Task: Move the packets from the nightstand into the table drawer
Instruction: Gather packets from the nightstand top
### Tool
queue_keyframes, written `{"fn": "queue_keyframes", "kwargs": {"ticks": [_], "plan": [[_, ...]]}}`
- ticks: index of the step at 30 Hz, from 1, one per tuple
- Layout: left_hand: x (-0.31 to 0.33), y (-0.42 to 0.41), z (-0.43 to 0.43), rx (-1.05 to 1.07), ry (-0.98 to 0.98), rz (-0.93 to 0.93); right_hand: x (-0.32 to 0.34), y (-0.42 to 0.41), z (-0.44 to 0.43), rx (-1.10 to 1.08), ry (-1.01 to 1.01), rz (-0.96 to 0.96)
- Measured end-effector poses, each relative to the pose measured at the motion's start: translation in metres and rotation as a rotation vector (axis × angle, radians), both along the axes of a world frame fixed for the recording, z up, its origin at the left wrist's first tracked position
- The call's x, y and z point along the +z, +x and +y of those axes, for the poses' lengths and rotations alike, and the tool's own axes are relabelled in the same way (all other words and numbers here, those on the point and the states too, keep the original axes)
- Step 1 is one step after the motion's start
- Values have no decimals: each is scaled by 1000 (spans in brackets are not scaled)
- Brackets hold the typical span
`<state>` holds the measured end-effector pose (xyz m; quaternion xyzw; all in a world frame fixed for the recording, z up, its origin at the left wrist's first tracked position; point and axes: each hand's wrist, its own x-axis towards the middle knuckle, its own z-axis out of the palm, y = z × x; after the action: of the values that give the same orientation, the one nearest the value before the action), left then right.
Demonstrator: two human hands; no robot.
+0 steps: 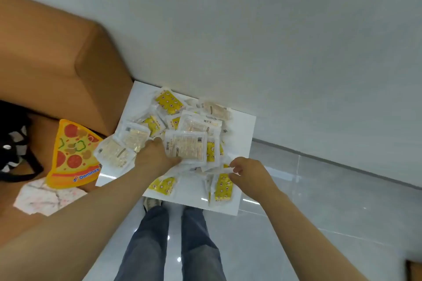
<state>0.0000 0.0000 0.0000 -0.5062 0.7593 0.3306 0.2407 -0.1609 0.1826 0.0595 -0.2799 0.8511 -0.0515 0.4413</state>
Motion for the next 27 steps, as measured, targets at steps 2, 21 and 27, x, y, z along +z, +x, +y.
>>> {"fn": "queue_keyframes", "kwargs": {"ticks": [2, 21, 27], "plan": [[-5, -6, -1, 58, -9, -14, -10, -3, 1, -28, 0, -9], [-21, -28, -3, 275, 73, 96, -53, -15, -11, -147, -10, -57], [-20, -27, -5, 358, 46, 130, -60, -18, -14, -156, -5, -53]]}}
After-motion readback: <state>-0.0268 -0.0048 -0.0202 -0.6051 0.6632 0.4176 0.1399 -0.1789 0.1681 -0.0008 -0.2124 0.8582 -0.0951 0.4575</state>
